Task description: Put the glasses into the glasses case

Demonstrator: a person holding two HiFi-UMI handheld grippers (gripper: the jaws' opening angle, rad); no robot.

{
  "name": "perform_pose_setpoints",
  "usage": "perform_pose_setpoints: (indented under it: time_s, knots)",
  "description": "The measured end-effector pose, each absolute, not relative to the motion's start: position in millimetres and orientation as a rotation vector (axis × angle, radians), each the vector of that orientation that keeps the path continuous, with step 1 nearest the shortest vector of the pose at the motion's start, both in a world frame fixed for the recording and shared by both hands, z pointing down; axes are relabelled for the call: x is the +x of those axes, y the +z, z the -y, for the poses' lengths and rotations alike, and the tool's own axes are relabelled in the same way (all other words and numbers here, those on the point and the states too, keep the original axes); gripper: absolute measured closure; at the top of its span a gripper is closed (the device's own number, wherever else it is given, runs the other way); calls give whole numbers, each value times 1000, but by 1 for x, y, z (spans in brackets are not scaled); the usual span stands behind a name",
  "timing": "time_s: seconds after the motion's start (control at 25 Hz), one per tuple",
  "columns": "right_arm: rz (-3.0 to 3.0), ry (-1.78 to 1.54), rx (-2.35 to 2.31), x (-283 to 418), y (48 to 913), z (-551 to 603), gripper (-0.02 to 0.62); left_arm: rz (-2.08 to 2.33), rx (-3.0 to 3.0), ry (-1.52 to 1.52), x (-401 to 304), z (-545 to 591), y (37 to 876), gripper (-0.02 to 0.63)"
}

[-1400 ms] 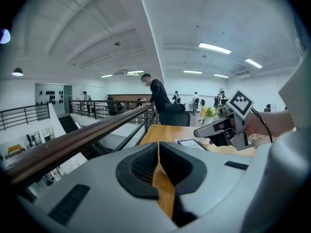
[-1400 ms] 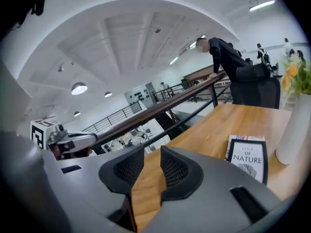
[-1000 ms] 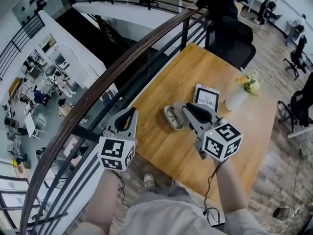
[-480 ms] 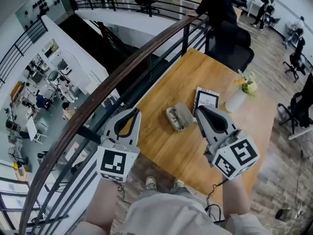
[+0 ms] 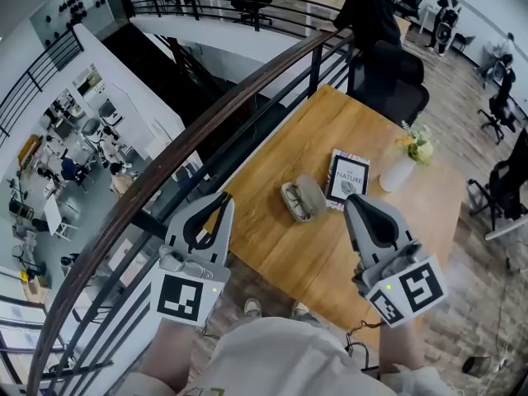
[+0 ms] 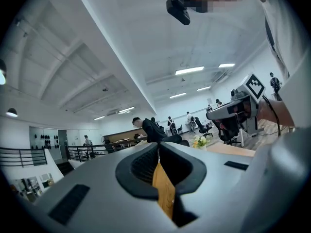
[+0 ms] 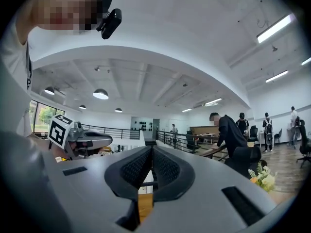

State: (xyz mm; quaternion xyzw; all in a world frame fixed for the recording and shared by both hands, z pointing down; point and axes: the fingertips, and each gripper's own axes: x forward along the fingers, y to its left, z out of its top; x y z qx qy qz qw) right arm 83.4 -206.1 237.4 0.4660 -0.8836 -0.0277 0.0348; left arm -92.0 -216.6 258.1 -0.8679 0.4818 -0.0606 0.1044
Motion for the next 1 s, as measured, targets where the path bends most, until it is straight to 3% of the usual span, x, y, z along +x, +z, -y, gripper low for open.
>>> perform_pose_setpoints:
  time_s: [1.0]
  knots:
    - [2744, -26, 1374, 73, 264, 191, 569, -1436, -2614, -221, -94, 201, 286, 580]
